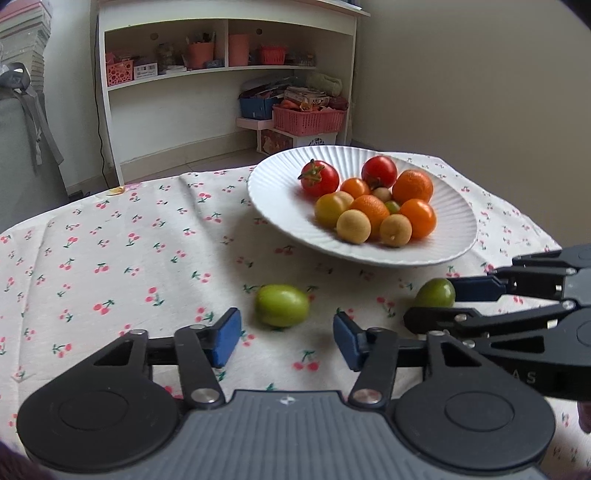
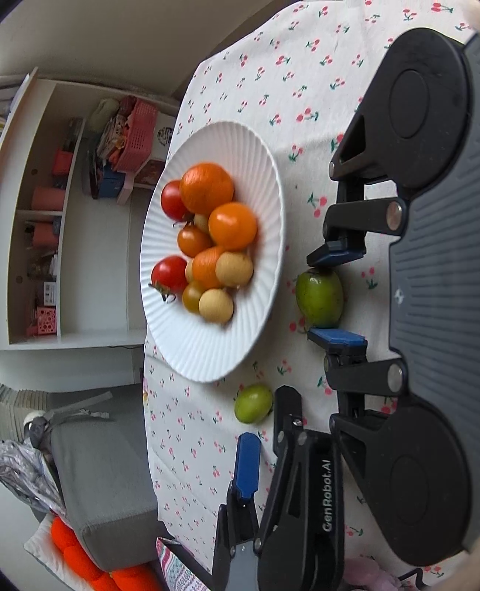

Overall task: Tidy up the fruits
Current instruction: 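Grasp a green tomato with the right gripper while the left gripper grasps the other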

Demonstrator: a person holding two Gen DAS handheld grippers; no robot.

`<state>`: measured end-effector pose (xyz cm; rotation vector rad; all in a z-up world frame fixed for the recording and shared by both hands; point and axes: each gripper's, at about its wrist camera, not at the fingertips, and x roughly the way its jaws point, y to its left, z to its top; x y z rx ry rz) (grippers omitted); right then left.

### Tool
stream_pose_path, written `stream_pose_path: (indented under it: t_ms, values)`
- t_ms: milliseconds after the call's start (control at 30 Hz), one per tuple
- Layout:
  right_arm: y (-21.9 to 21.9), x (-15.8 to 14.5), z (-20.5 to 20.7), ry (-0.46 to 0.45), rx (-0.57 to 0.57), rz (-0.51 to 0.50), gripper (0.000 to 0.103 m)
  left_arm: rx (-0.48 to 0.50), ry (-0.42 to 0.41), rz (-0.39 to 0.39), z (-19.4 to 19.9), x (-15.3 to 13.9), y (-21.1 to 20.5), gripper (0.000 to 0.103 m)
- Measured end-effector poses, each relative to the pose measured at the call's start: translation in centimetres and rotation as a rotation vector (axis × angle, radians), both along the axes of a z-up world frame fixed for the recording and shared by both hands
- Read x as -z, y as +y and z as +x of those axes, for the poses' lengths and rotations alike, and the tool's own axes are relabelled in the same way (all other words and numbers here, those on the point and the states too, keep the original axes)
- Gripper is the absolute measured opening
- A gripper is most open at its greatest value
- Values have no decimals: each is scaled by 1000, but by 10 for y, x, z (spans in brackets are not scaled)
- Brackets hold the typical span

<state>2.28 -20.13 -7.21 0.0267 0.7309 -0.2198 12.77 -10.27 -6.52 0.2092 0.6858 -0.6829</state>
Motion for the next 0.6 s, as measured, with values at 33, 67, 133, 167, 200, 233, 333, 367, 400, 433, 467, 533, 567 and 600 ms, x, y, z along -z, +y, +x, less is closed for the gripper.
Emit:
stream_pose_path:
  t_ms: [33,67,133,167,200,233,333,367,400,433,467,533,567,600]
  values:
    - [-1,0,-1,2,3,0,32,-2,2,-3,0,0,-2,38]
    - [-2,0,-1,2,6,1,32,-4,5,-6,1,0,-4,35]
    - [-4,0,-2,3,11,4,32,-5,8,-9,0,0,-7,32]
    - [-5,0,-3,3,14,5,32,-3,9,-6,0,1,-8,28]
    - [-6,0,-3,2,17,6,32,-2,8,-3,0,1,-9,24]
    - [-7,0,-4,3,17,6,32,-2,8,-1,0,1,-10,23]
    - [-8,0,-4,5,17,4,32,-9,8,-2,0,1,-12,22]
    - [-8,0,-4,4,17,4,32,-11,10,-3,0,1,-13,22]
    - [-8,0,-4,4,18,4,32,-14,12,-4,1,1,-13,22]
    - [-8,0,-4,5,17,4,32,-16,12,-4,1,1,-13,22]
    - [-8,0,-4,5,18,4,32,-18,11,-4,1,1,-13,22]
    - [-8,0,-5,5,19,3,32,-19,8,-2,0,1,-13,22]
    - [-8,0,-5,6,19,2,32,-19,6,-2,0,1,-13,21]
    - [-9,0,-7,6,19,1,32,-19,6,-2,0,0,-12,21]
